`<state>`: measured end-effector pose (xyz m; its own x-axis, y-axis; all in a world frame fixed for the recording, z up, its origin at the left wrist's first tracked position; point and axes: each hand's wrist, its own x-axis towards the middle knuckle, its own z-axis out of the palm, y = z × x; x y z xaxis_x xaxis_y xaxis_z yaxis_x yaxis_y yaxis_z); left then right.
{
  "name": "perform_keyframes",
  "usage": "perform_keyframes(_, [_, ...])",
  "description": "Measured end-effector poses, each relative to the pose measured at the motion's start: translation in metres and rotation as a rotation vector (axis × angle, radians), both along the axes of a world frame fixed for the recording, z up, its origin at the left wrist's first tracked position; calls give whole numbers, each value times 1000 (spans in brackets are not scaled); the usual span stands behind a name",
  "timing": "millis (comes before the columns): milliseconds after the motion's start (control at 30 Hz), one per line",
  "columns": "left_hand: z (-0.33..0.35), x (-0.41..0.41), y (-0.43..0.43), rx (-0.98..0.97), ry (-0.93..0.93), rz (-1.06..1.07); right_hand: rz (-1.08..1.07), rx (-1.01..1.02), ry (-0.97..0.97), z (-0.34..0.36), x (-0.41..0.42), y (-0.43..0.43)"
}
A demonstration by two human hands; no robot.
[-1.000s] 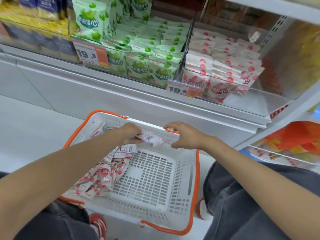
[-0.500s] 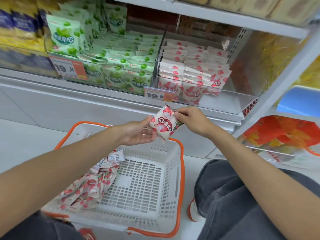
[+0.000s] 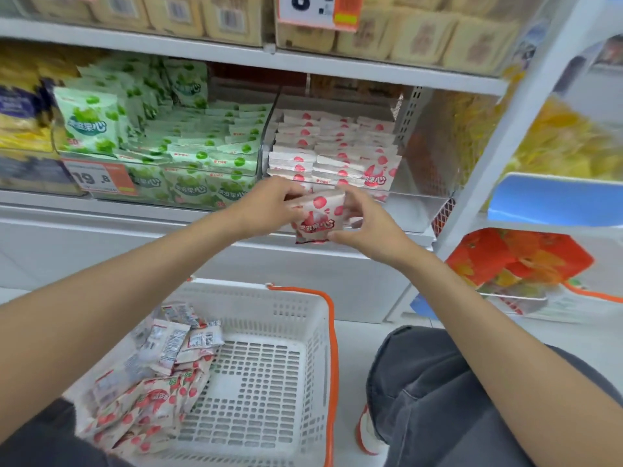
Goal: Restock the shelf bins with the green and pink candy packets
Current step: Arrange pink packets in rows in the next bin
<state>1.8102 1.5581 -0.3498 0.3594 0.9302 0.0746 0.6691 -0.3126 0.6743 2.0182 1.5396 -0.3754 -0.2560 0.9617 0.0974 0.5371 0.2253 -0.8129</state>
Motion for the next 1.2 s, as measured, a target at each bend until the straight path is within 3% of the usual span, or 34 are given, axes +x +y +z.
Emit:
perform_keyframes(100, [26,27,13,101,-133,-17,-89,48,51,21,16,4])
perform_keyframes(200, [32,46,33,166,-162,57,-355,194,209,45,46,25])
perform_keyframes(300, [13,45,60,253,169,128,-593,145,304,58,74,58])
perform_keyframes(367, [-4,40,69,276,364,140,-655,-65,190,49,86,87])
perform_keyframes(467, [-25,35,74,338,409,144,-615,-287,-46,33,87,122])
perform_keyframes(667, [-34,32,75,454,417,139,-471,-525,-84,25,67,152])
perform_keyframes(867, [-40,31,75,495,421,137,-456,-529,-210,6,56,167])
perform_keyframes(1067, [-42,32,76,529,418,145,-489,-535,-46,-3,56,176])
perform_keyframes(1200, [-41,32,76,520,399,141,-484,-533,-43,-3,61,175])
